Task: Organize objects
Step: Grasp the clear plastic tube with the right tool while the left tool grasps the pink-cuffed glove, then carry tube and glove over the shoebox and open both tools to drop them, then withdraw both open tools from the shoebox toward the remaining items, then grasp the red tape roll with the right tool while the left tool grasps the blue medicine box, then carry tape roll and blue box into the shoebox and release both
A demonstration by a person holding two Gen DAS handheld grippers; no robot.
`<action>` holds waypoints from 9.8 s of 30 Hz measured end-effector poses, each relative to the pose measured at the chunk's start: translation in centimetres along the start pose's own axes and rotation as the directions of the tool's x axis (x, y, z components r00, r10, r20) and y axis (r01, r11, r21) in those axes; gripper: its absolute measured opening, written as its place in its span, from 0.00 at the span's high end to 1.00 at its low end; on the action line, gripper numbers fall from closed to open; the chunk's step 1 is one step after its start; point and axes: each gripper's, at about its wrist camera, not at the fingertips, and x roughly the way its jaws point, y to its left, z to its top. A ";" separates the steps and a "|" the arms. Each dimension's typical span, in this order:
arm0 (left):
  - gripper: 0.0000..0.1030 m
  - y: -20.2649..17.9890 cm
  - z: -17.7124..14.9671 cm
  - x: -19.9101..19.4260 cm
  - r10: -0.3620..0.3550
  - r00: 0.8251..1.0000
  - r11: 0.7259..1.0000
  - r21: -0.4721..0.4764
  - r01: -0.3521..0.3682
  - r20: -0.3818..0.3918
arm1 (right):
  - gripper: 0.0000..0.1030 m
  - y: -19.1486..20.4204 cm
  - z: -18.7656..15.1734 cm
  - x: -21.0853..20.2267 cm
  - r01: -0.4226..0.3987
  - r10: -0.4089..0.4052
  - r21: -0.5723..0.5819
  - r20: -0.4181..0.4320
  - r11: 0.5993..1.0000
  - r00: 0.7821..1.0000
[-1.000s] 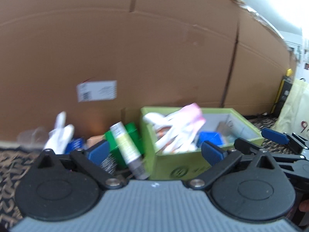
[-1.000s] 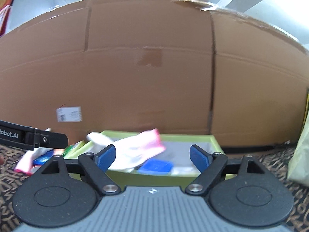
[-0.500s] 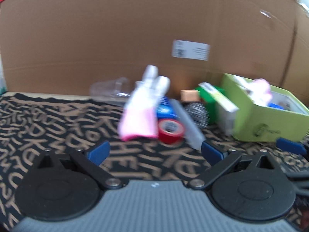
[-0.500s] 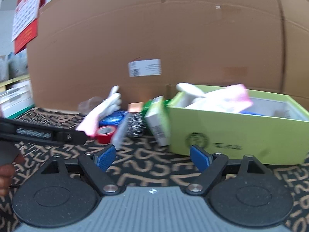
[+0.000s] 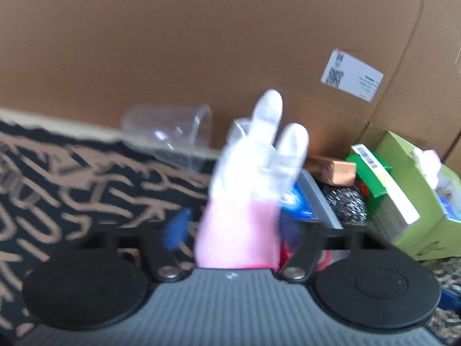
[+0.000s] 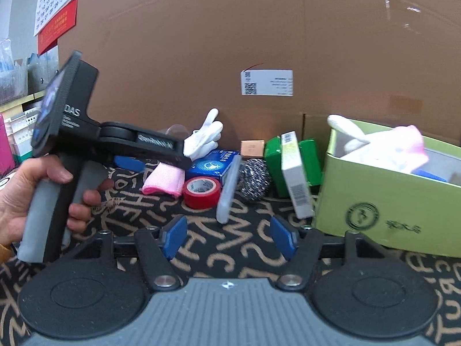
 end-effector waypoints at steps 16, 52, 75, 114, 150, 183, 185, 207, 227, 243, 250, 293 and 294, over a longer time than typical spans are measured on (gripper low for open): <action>0.89 -1.7 -8.4 -11.1 -0.107 0.984 0.975 0.177 0.132 -0.145 | 0.86 -1.6 0.4 0.5 -0.076 0.080 0.073 -0.063 0.994 0.995; 0.93 -7.3 -7.6 -10.8 -0.050 0.997 0.936 0.346 0.068 -0.059 | 0.86 -1.7 -0.7 -4.5 -0.095 0.096 0.016 -0.022 0.995 0.995; 0.93 -26.0 -1.1 -8.8 -0.270 0.958 0.847 0.497 0.189 0.096 | 0.86 -17.6 2.6 -11.4 0.263 -0.287 0.174 0.134 0.949 0.948; 0.00 -27.1 -1.9 -1.8 -0.146 0.969 0.874 0.486 0.030 0.202 | 0.24 -21.4 3.1 -8.6 0.379 -0.401 0.142 0.188 0.914 0.897; 0.00 -4.4 -3.4 -10.5 0.177 0.975 0.977 0.096 -0.191 0.136 | 0.20 1.3 1.8 4.2 -0.068 0.063 -0.074 -0.076 0.995 0.995; 0.45 -5.3 -3.7 -3.3 0.103 0.994 0.971 0.223 -0.090 -0.047 | 0.53 0.9 -1.8 -0.8 -0.076 0.071 -0.021 -0.160 0.997 0.985; 0.44 -5.2 -6.3 -5.9 0.097 0.993 0.963 0.259 -0.078 -0.065 | 0.53 0.6 -2.4 -1.9 -0.083 0.078 -0.022 -0.167 0.996 0.983; 0.31 -6.6 -7.7 -5.4 0.190 0.982 0.942 0.285 -0.176 -0.023 | 0.44 0.4 -2.7 -1.7 -0.079 0.075 -0.020 -0.164 0.997 0.984; 0.46 -9.4 -6.6 -8.4 0.118 0.993 0.957 0.266 -0.119 0.019 | 0.51 -0.9 -2.4 -3.9 -0.091 0.092 0.017 -0.104 0.996 0.990; 0.46 -22.6 -2.6 -8.4 -0.112 0.989 0.900 0.433 0.061 0.093 | 0.51 -11.7 2.0 -10.1 0.178 -0.189 0.096 0.123 0.979 0.974; 0.46 -29.1 -1.4 -5.1 -0.172 0.984 0.875 0.466 0.133 0.041 | 0.51 -17.2 2.6 -10.0 0.296 -0.316 0.149 0.132 0.943 0.940; 0.00 -30.5 -1.9 -1.3 -0.192 0.979 0.904 0.401 0.150 0.067 | 0.17 -21.1 2.4 -5.9 0.405 -0.408 0.050 0.096 0.913 0.908; 0.00 -29.9 -2.1 -1.9 -0.198 0.978 0.907 0.391 0.156 0.071 | 0.17 -20.7 2.3 -6.2 0.400 -0.403 0.052 0.102 0.915 0.909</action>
